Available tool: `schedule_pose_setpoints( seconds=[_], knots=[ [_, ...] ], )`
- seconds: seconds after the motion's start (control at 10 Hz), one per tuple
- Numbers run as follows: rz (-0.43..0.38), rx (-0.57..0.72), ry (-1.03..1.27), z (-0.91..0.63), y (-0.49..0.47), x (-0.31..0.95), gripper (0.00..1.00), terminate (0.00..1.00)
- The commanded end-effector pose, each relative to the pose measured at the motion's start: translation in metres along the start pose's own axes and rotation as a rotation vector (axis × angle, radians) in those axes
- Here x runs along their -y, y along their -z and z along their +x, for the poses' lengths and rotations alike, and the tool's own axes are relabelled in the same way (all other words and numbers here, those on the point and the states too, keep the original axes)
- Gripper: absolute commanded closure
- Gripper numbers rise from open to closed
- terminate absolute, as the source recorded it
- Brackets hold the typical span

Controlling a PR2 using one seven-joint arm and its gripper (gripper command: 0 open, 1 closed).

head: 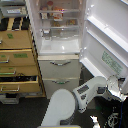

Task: Opening the fridge

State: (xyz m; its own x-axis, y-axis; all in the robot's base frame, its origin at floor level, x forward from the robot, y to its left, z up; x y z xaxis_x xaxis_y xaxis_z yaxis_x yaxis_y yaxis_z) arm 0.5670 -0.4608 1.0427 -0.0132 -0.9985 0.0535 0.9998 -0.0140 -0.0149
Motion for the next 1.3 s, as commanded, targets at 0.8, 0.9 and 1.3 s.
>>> schedule_pose_setpoints(
  seconds=[0.8, 0.9, 1.3],
  knots=[
    [0.137, -0.053, -0.327, -0.226, 0.075, -0.322, 0.0, 0.0],
    [0.131, -0.103, -0.333, -0.286, 0.087, -0.317, 0.0, 0.0],
    [0.065, -0.144, -0.543, -0.567, 0.093, -0.286, 0.0, 0.0]
  ],
)
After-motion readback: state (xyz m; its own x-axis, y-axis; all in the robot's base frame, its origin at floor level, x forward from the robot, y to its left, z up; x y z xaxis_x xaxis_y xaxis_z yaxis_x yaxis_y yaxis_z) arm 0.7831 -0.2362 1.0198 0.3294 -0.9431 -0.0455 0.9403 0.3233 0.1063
